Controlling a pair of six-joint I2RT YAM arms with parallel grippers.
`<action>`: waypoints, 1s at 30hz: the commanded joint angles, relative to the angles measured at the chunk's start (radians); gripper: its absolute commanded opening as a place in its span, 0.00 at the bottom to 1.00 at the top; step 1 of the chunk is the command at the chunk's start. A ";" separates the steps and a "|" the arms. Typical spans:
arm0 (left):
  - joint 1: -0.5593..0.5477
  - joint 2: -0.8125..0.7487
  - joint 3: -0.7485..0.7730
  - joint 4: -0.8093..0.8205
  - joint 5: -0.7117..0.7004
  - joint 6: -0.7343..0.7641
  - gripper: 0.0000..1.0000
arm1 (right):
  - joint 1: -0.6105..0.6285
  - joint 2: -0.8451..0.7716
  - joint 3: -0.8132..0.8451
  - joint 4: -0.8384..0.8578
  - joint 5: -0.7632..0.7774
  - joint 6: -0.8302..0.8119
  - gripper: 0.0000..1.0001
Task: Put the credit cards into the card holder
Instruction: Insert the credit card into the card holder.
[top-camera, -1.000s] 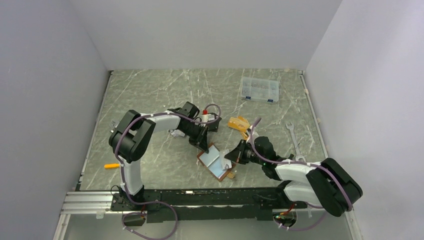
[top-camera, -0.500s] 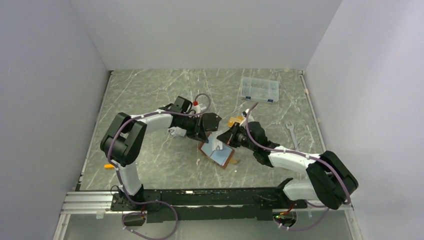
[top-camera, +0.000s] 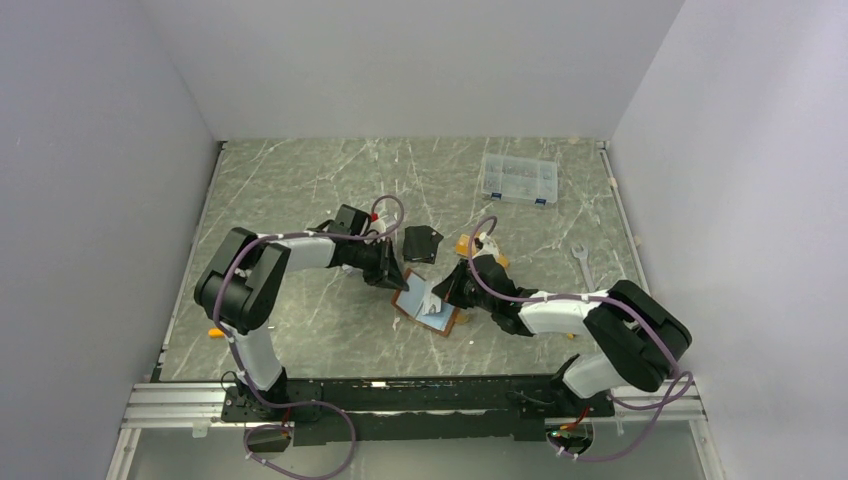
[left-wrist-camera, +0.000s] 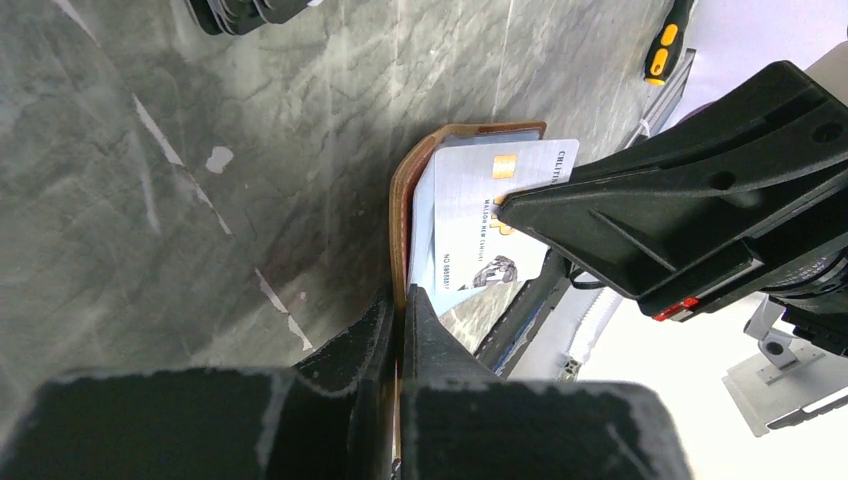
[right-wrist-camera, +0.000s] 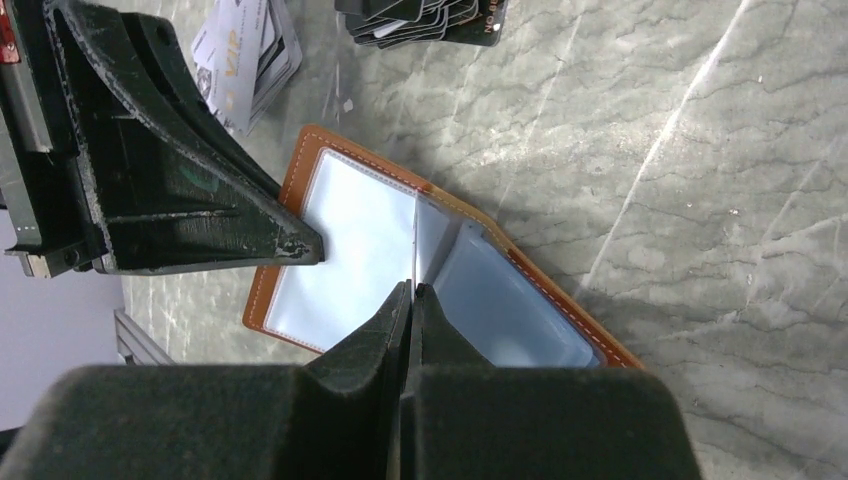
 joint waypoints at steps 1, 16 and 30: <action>0.000 -0.037 -0.024 0.057 -0.025 -0.022 0.00 | 0.001 0.022 0.006 0.027 0.039 0.043 0.00; 0.002 -0.027 -0.010 0.074 -0.029 -0.002 0.36 | 0.009 0.003 -0.050 -0.022 -0.078 -0.067 0.00; -0.013 0.031 0.020 0.056 0.014 0.045 0.21 | 0.009 0.010 -0.047 0.012 -0.169 -0.226 0.00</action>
